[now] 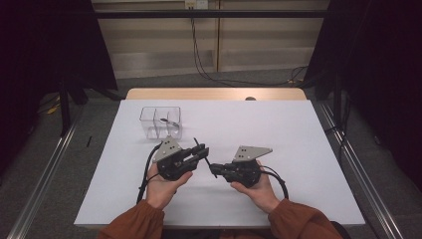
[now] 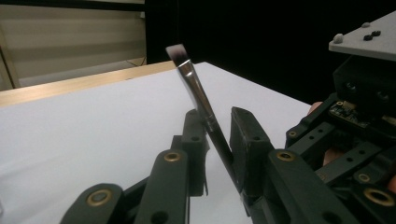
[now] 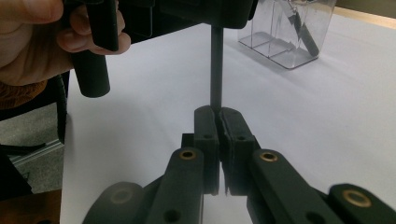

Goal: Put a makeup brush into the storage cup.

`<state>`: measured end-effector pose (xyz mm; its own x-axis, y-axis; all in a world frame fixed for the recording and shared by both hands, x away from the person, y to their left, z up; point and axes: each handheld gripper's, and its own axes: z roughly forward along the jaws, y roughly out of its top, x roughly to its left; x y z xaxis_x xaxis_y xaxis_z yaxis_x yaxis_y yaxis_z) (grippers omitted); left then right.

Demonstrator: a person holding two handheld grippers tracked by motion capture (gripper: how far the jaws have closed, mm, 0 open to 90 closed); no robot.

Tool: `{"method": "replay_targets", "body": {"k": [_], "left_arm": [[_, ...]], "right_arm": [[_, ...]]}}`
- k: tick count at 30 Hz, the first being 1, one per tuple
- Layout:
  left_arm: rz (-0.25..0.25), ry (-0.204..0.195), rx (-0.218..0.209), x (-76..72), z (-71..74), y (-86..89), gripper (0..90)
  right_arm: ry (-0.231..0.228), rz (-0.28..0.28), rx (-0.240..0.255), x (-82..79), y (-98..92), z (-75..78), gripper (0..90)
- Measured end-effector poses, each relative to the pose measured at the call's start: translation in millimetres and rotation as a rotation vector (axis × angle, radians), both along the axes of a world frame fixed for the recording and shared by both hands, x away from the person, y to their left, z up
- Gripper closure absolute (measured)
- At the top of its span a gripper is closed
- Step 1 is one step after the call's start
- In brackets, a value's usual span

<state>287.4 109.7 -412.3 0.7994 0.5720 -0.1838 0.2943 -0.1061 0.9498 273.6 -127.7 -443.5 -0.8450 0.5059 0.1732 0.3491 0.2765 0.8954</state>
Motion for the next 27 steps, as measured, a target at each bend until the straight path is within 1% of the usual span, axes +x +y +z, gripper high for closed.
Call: {"method": "replay_targets", "body": {"k": [1,4,9,10,13,16,18,19,21,23,25,27], "left_arm": [[-0.010,0.002,-0.001,-0.2,0.2,-0.7,78.2],[-0.018,-0.001,0.003,-1.3,0.8,-2.8,80.1],[-0.034,0.011,-0.014,-1.2,2.6,-3.9,82.1],[-0.048,0.018,-0.022,-1.1,3.1,-4.5,82.8],[-0.061,0.020,-0.019,-4.0,4.1,-8.3,84.9],[-0.073,0.006,-0.001,-5.3,5.6,-10.7,85.6],[-0.071,0.001,0.005,-5.4,6.7,-10.2,85.7],[-0.076,-0.001,-0.006,-5.4,6.5,-10.3,85.7],[-0.072,-0.003,0.003,-5.6,7.0,-10.0,85.7],[-0.075,-0.001,-0.008,-5.3,6.6,-10.4,85.7],[-0.069,-0.003,-0.008,-5.2,6.6,-10.1,85.7],[-0.074,-0.001,-0.011,-5.3,6.5,-10.3,85.7]], "right_arm": [[0.001,0.000,-0.003,0.0,0.1,-0.2,86.6],[0.000,0.002,-0.008,-0.1,0.9,-1.5,86.7],[-0.006,0.004,-0.007,-0.4,0.8,-1.2,86.6],[-0.009,0.003,-0.007,-0.5,0.9,-1.1,86.5],[-0.009,0.009,-0.008,-0.9,2.0,-1.9,86.4],[-0.009,0.012,-0.008,-1.3,2.7,-2.3,86.3],[-0.010,0.015,-0.006,-1.4,2.3,-2.3,86.2],[-0.010,0.014,0.000,-1.5,2.0,-2.2,86.1],[-0.012,0.015,0.002,-1.3,2.2,-1.7,86.0],[-0.008,0.017,0.008,-1.0,2.1,-2.0,85.9],[-0.007,0.020,0.016,-0.6,1.5,-2.2,84.2],[-0.006,0.023,0.022,-0.6,1.0,-1.5,82.8]]}}
